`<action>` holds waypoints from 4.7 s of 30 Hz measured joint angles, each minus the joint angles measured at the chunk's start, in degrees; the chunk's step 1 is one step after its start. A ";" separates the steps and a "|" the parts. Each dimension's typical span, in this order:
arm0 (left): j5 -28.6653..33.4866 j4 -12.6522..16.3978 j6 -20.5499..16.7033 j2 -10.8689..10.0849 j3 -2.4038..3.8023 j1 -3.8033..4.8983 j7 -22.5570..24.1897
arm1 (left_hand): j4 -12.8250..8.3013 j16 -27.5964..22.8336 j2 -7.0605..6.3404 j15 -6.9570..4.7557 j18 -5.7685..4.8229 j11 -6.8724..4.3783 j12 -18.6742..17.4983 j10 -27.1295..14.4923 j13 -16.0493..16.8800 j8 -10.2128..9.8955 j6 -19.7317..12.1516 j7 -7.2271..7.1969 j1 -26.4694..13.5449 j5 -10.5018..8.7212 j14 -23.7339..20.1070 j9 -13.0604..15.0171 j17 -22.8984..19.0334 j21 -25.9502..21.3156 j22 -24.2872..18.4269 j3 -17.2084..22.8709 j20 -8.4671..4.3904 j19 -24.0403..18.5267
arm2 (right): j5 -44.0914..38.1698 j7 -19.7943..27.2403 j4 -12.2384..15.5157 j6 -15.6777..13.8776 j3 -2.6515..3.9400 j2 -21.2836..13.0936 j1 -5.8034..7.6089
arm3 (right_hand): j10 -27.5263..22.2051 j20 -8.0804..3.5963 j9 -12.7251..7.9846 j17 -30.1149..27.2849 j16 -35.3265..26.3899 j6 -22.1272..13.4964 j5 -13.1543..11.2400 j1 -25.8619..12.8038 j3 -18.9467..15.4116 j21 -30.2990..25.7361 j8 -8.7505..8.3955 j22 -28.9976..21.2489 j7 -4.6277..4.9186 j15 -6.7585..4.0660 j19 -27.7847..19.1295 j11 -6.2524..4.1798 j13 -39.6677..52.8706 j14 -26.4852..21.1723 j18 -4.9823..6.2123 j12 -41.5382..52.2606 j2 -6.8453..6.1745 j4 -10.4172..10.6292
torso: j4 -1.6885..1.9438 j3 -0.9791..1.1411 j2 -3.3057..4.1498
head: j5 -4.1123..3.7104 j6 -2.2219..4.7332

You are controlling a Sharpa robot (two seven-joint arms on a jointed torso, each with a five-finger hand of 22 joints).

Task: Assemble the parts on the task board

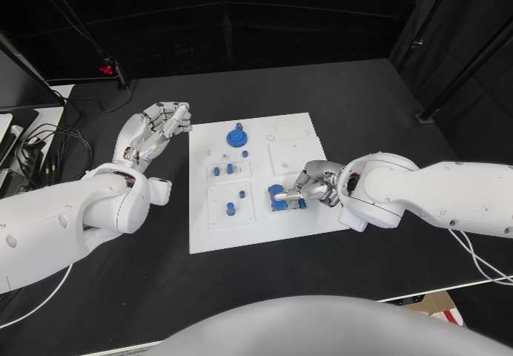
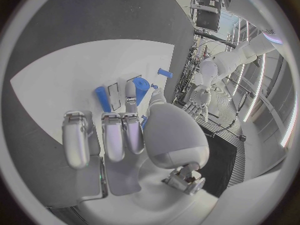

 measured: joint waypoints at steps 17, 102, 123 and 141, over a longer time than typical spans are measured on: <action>0.00 -0.10 0.06 0.17 0.00 -0.07 0.00 | 0.00 0.23 0.00 0.00 0.00 0.00 0.00 0.00 -0.23 0.23 0.00 0.00 0.00 0.21 0.00 -0.16 -0.22 0.00 -0.07 0.00 0.00 0.00 | -0.54 -0.46 -1.02 1.58 0.00 0.96 0.00 | 0.08 -0.50 5.82 -0.01 0.00 -2.79 0.02 7.18 0.39 0.00 5.30 0.00 -0.73 -0.42 0.09 -0.74 0.23 -0.04 0.00 0.06 2.90 -1.31 | 0.13 -0.03 -0.02 | -0.31 0.00; 0.01 -0.48 0.41 0.45 0.00 -0.17 0.00 | 0.00 0.23 0.22 0.00 0.00 0.00 0.18 0.00 -0.43 0.23 -0.21 -0.20 0.22 0.43 0.00 -0.32 -0.46 0.00 -0.11 0.00 0.00 0.00 | -0.77 11.65 1.07 -10.37 -0.09 -7.33 -0.34 | 0.04 0.50 11.40 -0.04 0.00 -14.31 13.08 9.74 -0.51 0.00 5.86 0.00 2.70 0.83 0.00 1.51 0.04 0.17 0.00 0.00 1.27 -0.41 | 0.01 -0.07 -0.03 | -1.50 0.00; 0.01 -0.47 0.56 0.44 0.00 -0.26 0.00 | 0.00 0.67 0.22 0.00 0.00 0.00 0.46 0.00 -0.56 0.23 -0.20 -0.20 0.22 0.43 0.00 -0.43 -0.62 0.00 -0.19 0.00 0.00 0.00 | -15.82 -2.79 -0.64 -1.05 -1.18 -4.40 -0.82 | 0.10 1.07 10.21 -0.05 0.00 -16.18 14.88 11.38 -0.39 0.00 5.64 0.00 3.30 1.65 0.00 1.98 0.13 0.17 0.01 0.03 1.39 -0.84 | 0.12 0.00 -0.01 | -1.82 0.00; 0.01 -0.43 0.62 0.30 0.00 -0.32 0.00 | 0.00 0.66 0.22 0.00 0.00 0.00 0.45 0.00 -0.63 0.45 -0.20 -0.20 0.22 0.43 0.00 -0.48 -0.70 0.00 -0.19 0.00 0.00 0.00 | -17.88 -4.14 -1.26 1.70 -1.22 -1.58 -0.83 | 0.10 1.89 8.54 -0.05 0.00 -16.67 15.22 11.86 -0.09 0.00 4.49 0.00 3.80 2.06 -0.02 2.40 0.17 0.17 0.00 0.03 1.41 -1.14 | 0.12 -0.03 0.00 | -1.78 0.00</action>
